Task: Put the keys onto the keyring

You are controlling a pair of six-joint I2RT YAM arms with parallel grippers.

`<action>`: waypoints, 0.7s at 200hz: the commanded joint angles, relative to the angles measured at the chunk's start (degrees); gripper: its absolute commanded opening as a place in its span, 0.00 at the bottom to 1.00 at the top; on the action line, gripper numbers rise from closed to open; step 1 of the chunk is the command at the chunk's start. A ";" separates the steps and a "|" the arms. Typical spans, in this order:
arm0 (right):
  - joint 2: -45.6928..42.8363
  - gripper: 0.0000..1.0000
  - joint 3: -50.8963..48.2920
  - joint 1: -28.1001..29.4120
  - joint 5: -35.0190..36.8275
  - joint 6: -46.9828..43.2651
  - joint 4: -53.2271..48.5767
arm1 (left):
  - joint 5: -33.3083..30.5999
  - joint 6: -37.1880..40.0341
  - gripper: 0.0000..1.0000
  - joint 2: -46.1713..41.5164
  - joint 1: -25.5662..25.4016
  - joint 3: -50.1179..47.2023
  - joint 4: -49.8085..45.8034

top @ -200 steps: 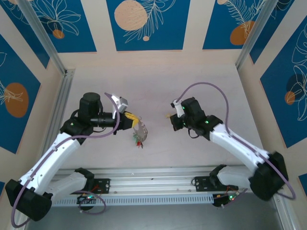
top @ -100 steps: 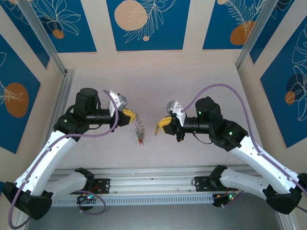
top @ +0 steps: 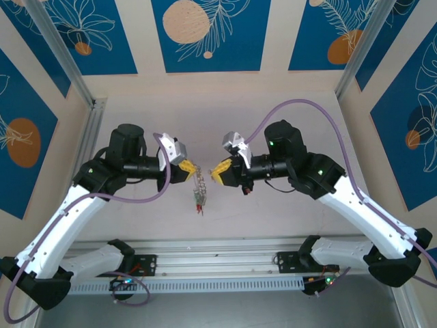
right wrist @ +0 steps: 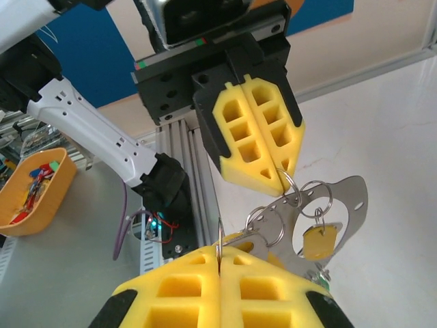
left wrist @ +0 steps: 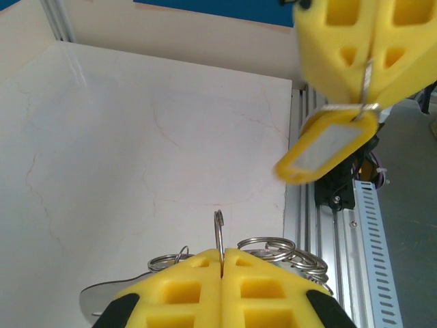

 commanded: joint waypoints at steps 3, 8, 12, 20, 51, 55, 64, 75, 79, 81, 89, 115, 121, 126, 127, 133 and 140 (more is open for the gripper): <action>1.96 0.00 2.61 0.64 -1.65 1.08 -1.83 | 0.02 2.37 0.00 -0.34 -1.24 2.32 -0.35; 2.52 0.00 2.79 0.75 -1.63 1.25 -1.70 | -0.02 2.39 0.00 -0.44 -1.29 2.29 -0.21; 3.00 0.00 2.99 0.71 -1.75 1.28 -1.77 | 0.02 2.36 0.00 -0.54 -1.38 2.19 -0.08; 3.78 0.00 3.24 0.70 -1.67 1.28 -1.78 | -0.08 2.40 0.00 -0.59 -1.46 2.07 0.18; 5.73 0.00 2.84 0.60 -1.24 1.95 -1.18 | -0.08 2.72 0.00 -0.36 -1.82 2.14 0.38; 5.87 0.00 2.91 0.56 -1.26 2.02 -1.10 | -0.10 2.80 0.00 -0.31 -1.85 2.14 0.37; 6.42 0.00 3.05 0.57 -1.07 2.19 -1.09 | -0.26 2.97 0.00 -0.37 -2.09 2.14 0.25; 7.09 0.00 3.41 0.42 -1.11 2.33 -1.17 | -0.41 3.13 0.00 -0.55 -2.28 2.09 0.11; 7.28 0.00 3.51 0.44 -1.05 2.33 -1.16 | -0.43 3.16 0.00 -0.62 -2.34 2.05 0.11; 7.43 0.00 3.62 0.45 -1.11 2.33 -1.20 | -0.49 3.15 0.00 -0.64 -2.42 2.01 0.11; 7.72 0.00 3.88 0.42 -1.39 2.33 -1.04 | -0.71 3.15 0.00 -0.86 -2.42 1.89 0.11; 8.07 0.00 3.91 0.64 -1.83 2.75 -0.08 | -1.18 3.24 0.00 -1.21 -2.64 1.79 0.02; 8.19 0.00 3.91 0.59 -1.66 2.95 0.14 | -1.10 3.28 0.00 -1.28 -2.69 1.83 0.01; 8.30 0.00 3.85 0.61 -1.69 3.02 0.18 | -1.07 3.24 0.00 -1.30 -2.72 1.79 -0.06; 8.30 0.00 3.83 0.59 -1.72 3.03 0.22 | -1.11 3.28 0.00 -1.32 -2.76 1.83 -0.02; 8.30 0.00 3.74 0.66 -1.65 3.32 0.54 | -1.14 3.33 0.00 -1.39 -2.77 1.90 -0.06; 8.09 0.00 3.35 0.59 -1.48 3.94 1.30 | -1.26 3.37 0.00 -1.39 -2.86 1.90 -0.11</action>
